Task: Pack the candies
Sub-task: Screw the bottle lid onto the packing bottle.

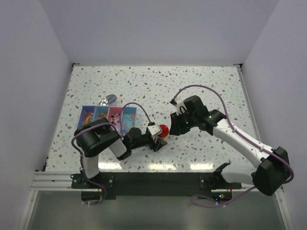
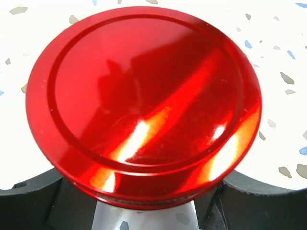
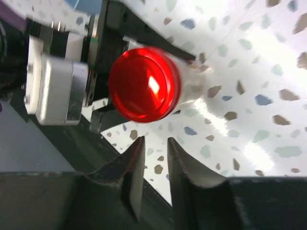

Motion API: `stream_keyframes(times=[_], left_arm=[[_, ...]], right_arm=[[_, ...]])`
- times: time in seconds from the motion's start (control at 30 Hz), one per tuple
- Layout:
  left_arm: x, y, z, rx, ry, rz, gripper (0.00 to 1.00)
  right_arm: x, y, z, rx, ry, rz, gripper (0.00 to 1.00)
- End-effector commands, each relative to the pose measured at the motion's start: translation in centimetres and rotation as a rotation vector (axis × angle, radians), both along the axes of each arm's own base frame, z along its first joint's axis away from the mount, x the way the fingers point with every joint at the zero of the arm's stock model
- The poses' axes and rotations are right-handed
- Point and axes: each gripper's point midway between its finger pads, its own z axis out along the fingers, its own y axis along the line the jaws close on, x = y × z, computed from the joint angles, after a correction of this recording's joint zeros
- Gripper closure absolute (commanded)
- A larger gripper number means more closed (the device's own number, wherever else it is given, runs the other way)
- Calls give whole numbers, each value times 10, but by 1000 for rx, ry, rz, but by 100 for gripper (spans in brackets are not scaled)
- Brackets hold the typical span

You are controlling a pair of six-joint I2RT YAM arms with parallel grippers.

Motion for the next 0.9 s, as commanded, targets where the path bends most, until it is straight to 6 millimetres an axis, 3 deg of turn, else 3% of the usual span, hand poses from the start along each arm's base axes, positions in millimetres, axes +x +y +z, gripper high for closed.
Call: stream_keyframes(times=[0.0,0.03,0.17,0.4,0.57,0.87], left_arm=[[2,5,-5,15,18,19,81],[1,4,-5,14,16,15,81],[0,3,-6,15,17,6,81],[1,4,-5,15,17,11,81],[2,2,-4,14,16,9,81],[6,3,-6,27,23,34,87]], right_arm=[[29,2,21,22,-53,10,68],[38,5,30,24,-81,36,64],[50,24,30,39,-53,138,56],[54,46,21,84,14,248,57],[45,49,14,107,54,277,61],[24,34,1,86,84,245,73]])
